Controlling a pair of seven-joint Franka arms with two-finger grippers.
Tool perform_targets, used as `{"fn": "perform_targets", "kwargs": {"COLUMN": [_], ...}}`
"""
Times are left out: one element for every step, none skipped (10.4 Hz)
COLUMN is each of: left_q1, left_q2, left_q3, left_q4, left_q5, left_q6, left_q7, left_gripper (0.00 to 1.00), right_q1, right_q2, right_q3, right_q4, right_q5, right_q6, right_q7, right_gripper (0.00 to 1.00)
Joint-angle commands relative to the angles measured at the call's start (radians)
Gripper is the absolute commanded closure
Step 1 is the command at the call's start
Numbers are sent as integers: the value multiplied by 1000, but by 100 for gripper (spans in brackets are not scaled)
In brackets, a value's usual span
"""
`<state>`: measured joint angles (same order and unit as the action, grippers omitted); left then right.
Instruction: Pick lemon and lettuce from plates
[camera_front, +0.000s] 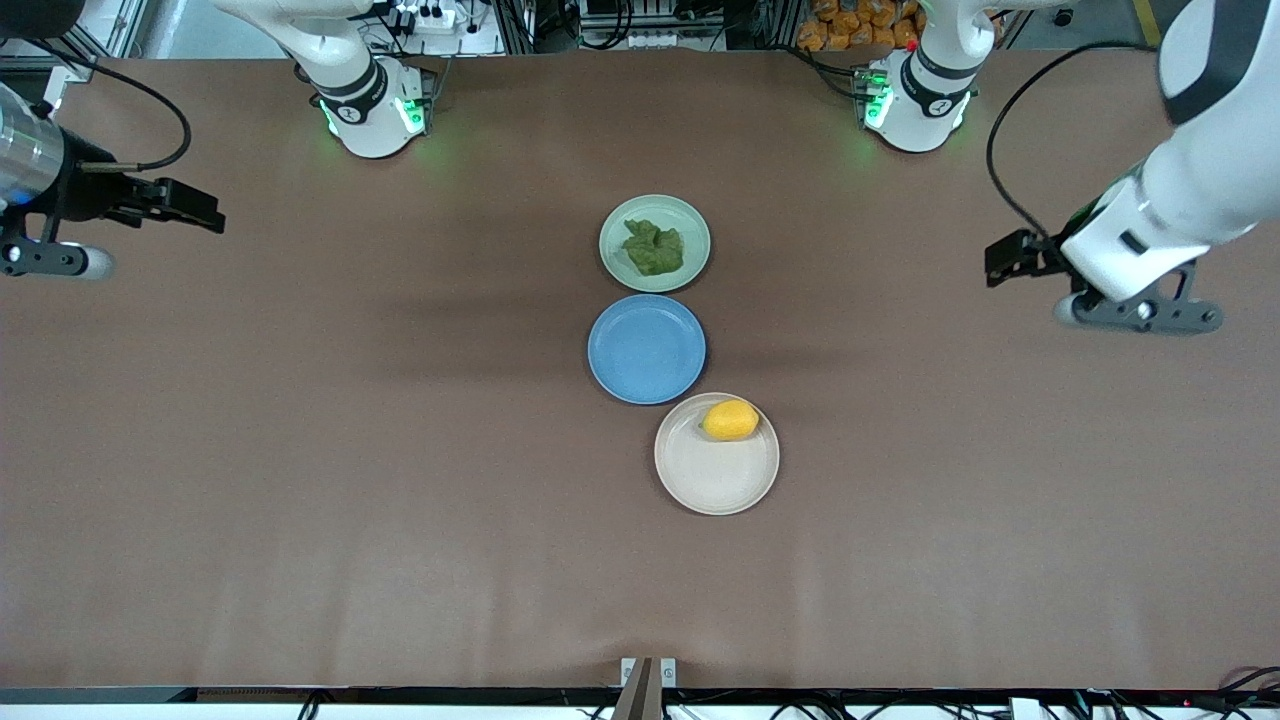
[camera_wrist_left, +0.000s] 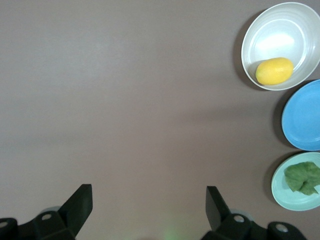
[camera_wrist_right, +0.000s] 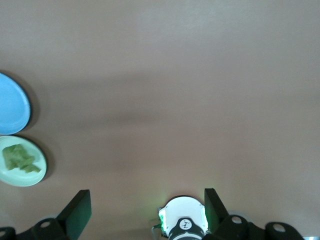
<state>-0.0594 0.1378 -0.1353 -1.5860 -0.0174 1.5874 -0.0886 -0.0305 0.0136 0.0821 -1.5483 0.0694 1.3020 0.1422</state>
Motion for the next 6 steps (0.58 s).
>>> {"fn": "perform_targets", "kwargs": {"left_q1": [-63,-98,-109,-111,-117,-138], "left_q2": [110,149,167,180,203,227], "left_q3": [-7,-6,-7,-9,-9,-7], "left_q4": [24,26,26,26,26,26], "left_q5": [-9,-6,-7,-10,-10,-9], "left_q6": [48,81,113,140,175,213], "left_q7": [-87,-156,-205,-226,-244,-287], "left_gripper": [0,0,0,0,0,0], "right_q1": [-3,0,14,38,69,110], "right_q2": [3,3,3,3,3,5], "right_q3": [10,11,11,11,11,11], "right_q4": [5,5,5,5,5,4], "right_q5": [27,27,27,29,30,45], "right_q6": [-18,-21,-23,-20,-17,-13], "right_q7": [-4,-4,-3,-3,-3,-1], "right_gripper": [0,0,0,0,0,0]}}
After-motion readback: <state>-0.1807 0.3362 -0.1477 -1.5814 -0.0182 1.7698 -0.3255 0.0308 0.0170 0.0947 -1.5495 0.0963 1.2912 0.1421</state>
